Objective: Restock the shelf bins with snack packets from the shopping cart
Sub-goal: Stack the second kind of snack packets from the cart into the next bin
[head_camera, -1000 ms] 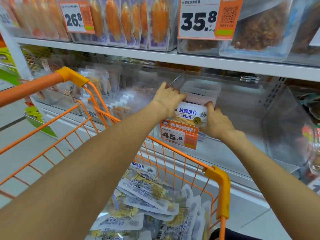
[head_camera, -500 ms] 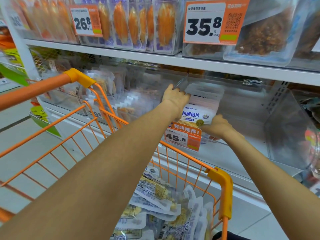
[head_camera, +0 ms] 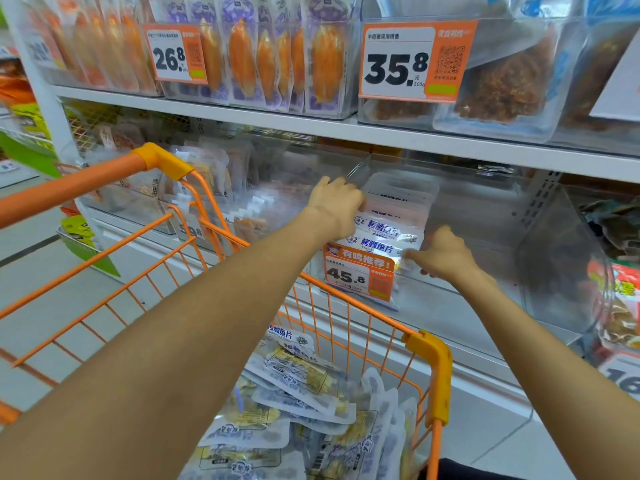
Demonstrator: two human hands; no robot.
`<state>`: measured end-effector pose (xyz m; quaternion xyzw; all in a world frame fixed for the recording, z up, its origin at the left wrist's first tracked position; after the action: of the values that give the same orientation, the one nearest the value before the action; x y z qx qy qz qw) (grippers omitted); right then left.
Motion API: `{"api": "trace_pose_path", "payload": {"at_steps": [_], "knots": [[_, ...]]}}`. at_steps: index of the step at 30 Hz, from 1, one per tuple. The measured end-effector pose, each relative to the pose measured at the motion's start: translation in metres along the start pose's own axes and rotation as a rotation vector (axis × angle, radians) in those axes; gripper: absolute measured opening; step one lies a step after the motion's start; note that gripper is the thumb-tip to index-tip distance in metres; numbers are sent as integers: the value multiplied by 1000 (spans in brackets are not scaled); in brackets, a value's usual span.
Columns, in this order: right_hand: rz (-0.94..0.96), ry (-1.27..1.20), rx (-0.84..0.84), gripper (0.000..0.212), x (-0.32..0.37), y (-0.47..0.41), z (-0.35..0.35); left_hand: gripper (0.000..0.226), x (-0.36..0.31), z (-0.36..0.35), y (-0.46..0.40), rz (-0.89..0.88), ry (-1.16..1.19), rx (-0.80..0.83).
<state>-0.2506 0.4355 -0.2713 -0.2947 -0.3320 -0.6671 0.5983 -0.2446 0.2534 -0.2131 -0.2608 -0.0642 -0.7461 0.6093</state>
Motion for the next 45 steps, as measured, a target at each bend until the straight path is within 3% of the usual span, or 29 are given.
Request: {"api": "trace_pose_path", "payload": {"at_steps": [6,13,18,22,24,26,29,31,33,35,37,41,45], "knots": [[154,-246,-175,46,5,20,14,30,13,23,36,132,303,-51],[334,-418,-37,20,37,70,10,22,39,34,116,263,515,-81],[557,-464,190,5,66,117,-13,14,58,16,169,348,595,-1],[620,-277,434,9,71,132,-42,13,63,-14,201,374,584,174],[531,-108,658,6,64,134,-62,15,64,-30,213,358,561,297],[470,161,775,21,53,136,-83,24,65,-42,220,280,462,470],[500,530,676,44,43,139,-103,34,66,-46,226,149,432,640],[546,715,605,40,45,142,-108,36,60,-47,228,69,479,693],[540,808,607,11,45,146,-111,33,52,-48,228,12,509,731],[541,836,620,30,41,149,-113,27,44,-47,226,-5,536,770],[569,734,598,31,40,145,-109,40,43,-46,224,54,598,798],[508,257,618,27,47,130,-91,61,54,-37,215,324,808,744],[459,-2,684,22,54,132,-77,40,62,-21,214,501,1133,722]]}}
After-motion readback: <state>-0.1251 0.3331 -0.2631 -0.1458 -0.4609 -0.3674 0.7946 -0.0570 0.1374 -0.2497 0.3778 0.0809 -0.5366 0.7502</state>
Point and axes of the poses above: each hand's wrist, its own y-axis away from the middle knuckle, its own z-axis out of the back of the hand, x = y × z, the point moved 1 cm from there along -y, towards the middle knuckle, and after that the axes turned 15 degrees about -y, right-handed, at the moved point
